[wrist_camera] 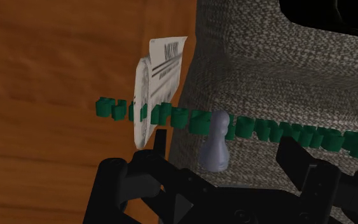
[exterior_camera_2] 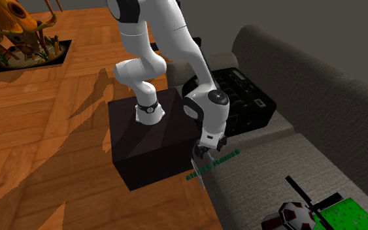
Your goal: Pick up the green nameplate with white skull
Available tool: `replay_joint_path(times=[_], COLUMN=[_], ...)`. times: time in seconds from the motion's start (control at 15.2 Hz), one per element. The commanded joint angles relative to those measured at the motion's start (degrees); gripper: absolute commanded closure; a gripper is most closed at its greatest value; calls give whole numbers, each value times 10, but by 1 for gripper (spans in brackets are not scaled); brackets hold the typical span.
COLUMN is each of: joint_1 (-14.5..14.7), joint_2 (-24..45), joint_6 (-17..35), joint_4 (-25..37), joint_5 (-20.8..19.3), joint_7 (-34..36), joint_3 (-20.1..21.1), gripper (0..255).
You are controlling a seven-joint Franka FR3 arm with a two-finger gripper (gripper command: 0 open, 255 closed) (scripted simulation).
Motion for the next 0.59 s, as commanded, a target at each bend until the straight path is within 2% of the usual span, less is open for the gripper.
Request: replay_joint_path(times=[0.0,0.07,0.2,0.26,0.53], joint_1=[3,6,7,7,7], joint_2=[18,33,33,33,32], joint_6=[17,29,29,29,29], joint_4=[0,1,1,1,1], joint_5=[-18,-33,-33,-33,-32], joint_7=[13,24,23,24,23], joint_3=[-6,-12,-13,-13,-12], gripper=[0,0,0,255,255])
